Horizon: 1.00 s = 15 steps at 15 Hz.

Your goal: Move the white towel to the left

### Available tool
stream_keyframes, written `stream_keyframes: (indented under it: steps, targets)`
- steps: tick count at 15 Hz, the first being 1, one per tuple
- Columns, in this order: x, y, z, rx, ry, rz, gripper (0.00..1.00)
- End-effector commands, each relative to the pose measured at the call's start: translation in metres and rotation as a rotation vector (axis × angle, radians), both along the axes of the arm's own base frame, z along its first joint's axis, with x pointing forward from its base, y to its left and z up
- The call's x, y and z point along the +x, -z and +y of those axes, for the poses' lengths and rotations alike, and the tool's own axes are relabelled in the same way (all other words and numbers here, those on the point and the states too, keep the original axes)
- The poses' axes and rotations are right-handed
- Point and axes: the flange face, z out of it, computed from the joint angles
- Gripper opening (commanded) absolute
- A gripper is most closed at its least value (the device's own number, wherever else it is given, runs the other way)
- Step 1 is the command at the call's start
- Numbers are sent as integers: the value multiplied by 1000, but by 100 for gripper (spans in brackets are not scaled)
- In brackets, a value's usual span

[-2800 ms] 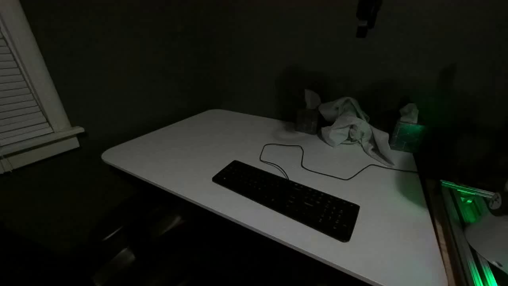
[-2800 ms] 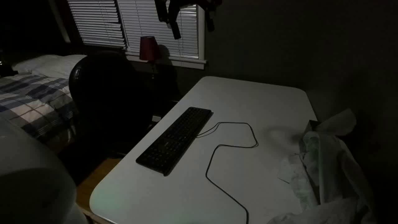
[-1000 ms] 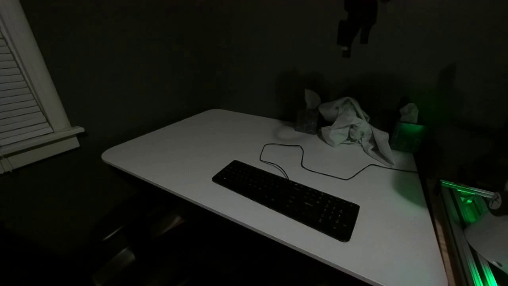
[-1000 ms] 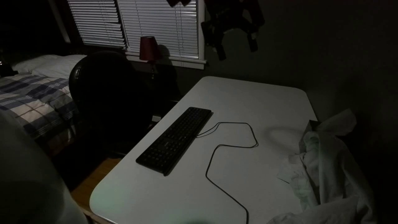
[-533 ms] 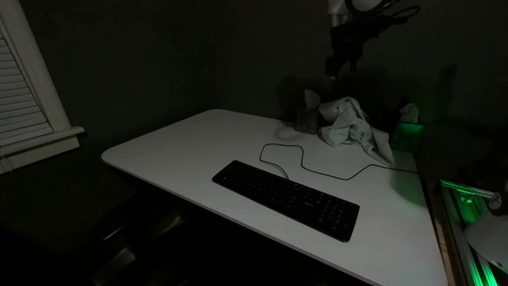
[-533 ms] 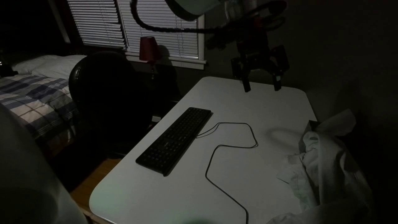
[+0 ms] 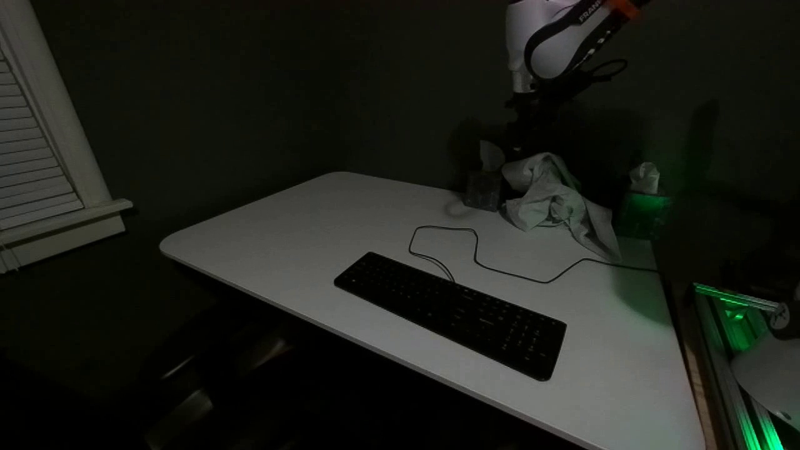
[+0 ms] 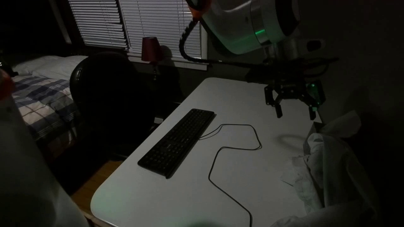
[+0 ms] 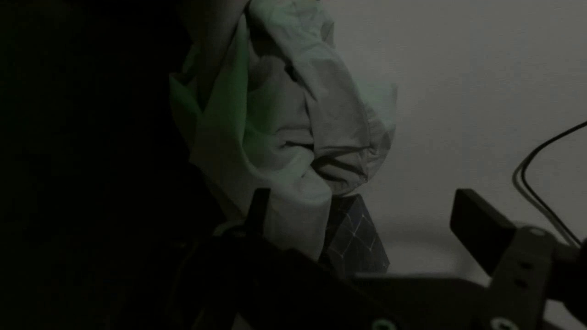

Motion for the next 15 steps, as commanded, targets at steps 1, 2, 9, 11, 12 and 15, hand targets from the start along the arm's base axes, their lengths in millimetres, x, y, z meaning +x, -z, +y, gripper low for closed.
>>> stream_keyframes:
  steps: [1, 2, 9, 11, 12, 15]
  targets:
    - [14, 21, -36, -70, -65, 22, 100]
    - [17, 24, -43, -89, -80, 16, 100]
    - [15, 49, -80, -253, -149, 195, 74]
    - [10, 53, -85, -278, -149, 282, 63]
    - [8, 54, -86, -284, -145, 316, 53]
    - [6, 58, -81, -266, -144, 399, 30]
